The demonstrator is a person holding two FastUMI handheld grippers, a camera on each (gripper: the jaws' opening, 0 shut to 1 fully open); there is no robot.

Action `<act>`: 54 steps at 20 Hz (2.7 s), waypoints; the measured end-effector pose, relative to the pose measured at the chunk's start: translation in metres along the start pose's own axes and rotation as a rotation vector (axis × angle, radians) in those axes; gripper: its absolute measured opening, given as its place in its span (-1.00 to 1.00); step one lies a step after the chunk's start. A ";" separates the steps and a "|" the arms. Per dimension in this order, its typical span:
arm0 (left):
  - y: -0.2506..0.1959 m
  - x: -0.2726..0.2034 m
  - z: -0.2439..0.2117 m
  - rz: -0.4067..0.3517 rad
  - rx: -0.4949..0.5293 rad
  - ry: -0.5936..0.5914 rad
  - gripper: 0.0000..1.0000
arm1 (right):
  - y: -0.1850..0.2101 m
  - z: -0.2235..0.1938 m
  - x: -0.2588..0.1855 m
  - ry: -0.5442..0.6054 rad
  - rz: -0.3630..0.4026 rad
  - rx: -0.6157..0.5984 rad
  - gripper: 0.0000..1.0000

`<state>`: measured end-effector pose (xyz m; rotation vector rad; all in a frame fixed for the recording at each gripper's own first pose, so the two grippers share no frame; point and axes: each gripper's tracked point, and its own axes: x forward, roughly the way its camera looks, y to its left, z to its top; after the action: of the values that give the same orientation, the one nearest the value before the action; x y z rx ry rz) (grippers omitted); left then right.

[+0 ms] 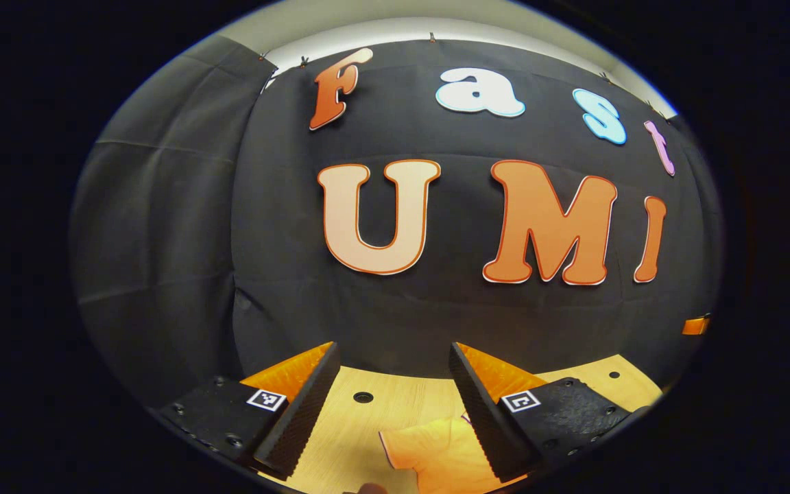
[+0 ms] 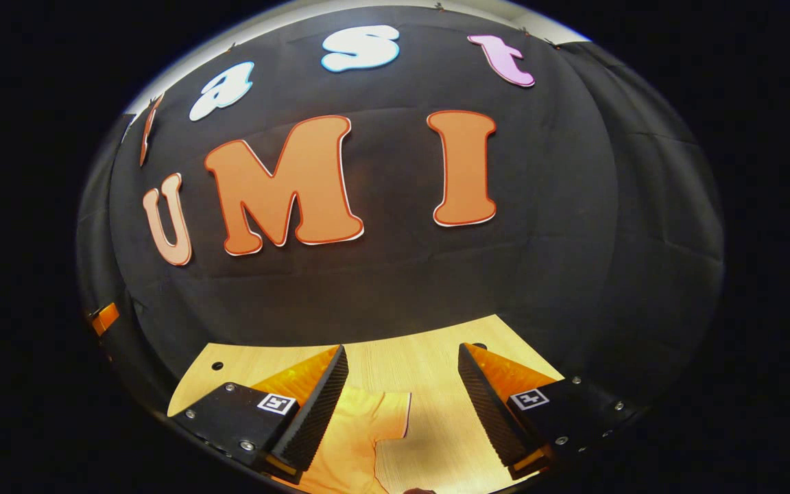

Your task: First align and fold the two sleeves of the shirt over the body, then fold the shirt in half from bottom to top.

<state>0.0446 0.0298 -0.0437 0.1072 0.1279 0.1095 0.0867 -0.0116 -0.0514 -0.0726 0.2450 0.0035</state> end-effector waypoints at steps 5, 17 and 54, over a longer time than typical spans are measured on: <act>0.006 0.001 -0.007 -0.015 -0.034 0.001 0.96 | 0.017 -0.048 0.038 0.226 0.022 0.024 0.96; 0.045 0.018 -0.058 0.040 -0.052 0.110 0.95 | 0.006 -0.247 0.167 0.875 -0.032 -0.006 0.99; 0.080 0.024 -0.104 0.059 -0.036 0.225 0.96 | 0.032 -0.266 0.186 0.918 -0.013 -0.044 -0.90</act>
<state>0.0463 0.1225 -0.1403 0.0624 0.3471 0.1831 0.2027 0.0005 -0.3564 -0.1162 1.1623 -0.0387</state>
